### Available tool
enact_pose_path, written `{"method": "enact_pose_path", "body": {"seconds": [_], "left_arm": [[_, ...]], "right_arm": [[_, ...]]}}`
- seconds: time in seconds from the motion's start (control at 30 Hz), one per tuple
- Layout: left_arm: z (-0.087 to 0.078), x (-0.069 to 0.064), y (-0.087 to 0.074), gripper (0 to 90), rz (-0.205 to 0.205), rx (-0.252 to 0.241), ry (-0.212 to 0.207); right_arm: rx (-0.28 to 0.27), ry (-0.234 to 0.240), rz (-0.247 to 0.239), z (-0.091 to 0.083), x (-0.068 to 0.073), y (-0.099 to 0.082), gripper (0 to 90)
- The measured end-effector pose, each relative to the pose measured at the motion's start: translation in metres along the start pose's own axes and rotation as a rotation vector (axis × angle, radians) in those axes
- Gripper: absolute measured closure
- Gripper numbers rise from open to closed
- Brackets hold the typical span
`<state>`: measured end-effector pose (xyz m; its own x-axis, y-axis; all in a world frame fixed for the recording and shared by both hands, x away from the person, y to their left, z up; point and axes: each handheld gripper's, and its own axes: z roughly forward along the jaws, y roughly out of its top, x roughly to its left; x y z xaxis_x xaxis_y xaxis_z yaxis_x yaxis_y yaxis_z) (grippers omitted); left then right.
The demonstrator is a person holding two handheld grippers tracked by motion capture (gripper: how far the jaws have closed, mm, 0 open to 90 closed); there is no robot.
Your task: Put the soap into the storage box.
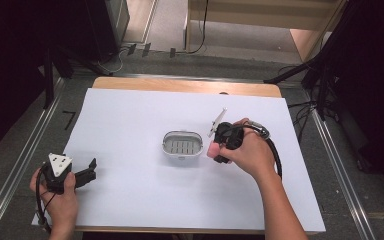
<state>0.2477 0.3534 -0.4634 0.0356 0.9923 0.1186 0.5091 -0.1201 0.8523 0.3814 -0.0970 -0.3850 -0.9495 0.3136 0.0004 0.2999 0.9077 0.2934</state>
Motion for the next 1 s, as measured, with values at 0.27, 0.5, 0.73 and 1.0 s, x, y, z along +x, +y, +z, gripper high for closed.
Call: {"method": "enact_pose_path", "body": {"seconds": [0.27, 0.5, 0.73, 1.0], "left_arm": [[0.0, 0.0, 0.0, 6.5, -0.003, 0.0, -0.002], [0.0, 0.0, 0.0, 6.6, -0.004, 0.002, -0.002], [0.001, 0.0, 0.0, 6.5, -0.003, 0.006, 0.0], [0.001, 0.0, 0.0, 6.5, -0.006, 0.007, -0.001]], "right_arm": [[-0.001, 0.006, -0.029, -0.002, 0.002, 0.013, 39.2], [-0.02, 0.016, -0.058, 0.001, 0.004, 0.03, 39.2], [-0.019, 0.021, -0.075, 0.003, 0.006, 0.041, 39.2], [-0.016, 0.015, -0.102, 0.006, 0.006, 0.054, 39.2]]}}
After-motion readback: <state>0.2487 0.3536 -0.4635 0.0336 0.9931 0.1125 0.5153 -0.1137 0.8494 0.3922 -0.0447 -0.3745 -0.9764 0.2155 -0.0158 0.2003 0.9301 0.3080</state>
